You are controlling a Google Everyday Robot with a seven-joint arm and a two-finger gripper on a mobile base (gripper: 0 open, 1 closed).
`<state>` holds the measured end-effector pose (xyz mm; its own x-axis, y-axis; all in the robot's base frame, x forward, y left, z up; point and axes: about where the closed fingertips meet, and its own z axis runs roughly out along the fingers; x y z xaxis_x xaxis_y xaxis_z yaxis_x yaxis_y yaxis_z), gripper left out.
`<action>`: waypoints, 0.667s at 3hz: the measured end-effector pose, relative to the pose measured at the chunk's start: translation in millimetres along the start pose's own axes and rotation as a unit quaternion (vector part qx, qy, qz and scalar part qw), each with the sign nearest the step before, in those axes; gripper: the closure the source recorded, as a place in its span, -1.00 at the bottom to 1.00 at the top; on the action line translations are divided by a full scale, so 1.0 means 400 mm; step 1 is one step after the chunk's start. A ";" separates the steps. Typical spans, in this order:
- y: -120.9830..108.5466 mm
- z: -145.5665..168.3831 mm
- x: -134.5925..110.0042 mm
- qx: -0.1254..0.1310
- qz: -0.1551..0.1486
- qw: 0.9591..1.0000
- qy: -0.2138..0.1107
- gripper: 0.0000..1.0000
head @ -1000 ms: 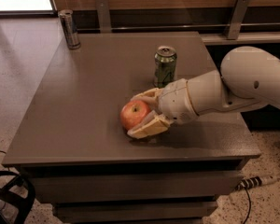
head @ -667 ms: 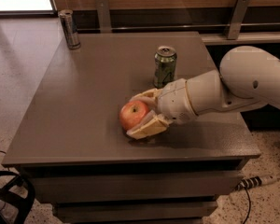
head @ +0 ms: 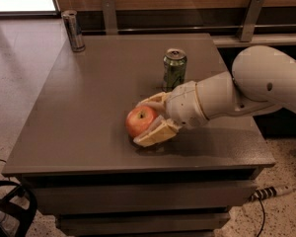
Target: Move apple near redbull can
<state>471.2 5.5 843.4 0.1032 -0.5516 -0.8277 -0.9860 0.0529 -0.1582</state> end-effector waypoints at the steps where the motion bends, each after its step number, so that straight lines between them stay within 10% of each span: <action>1: -0.140 -0.004 -0.061 -0.017 0.026 0.999 0.020 1.00; 2: -0.253 0.006 -0.130 -0.025 0.040 0.998 0.038 1.00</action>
Offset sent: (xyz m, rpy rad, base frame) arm 0.1555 0.0436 0.1052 -0.0986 0.1216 -0.0344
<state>565.9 31.0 901.3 0.0156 -0.6084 -0.7935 -0.9961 0.0592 -0.0650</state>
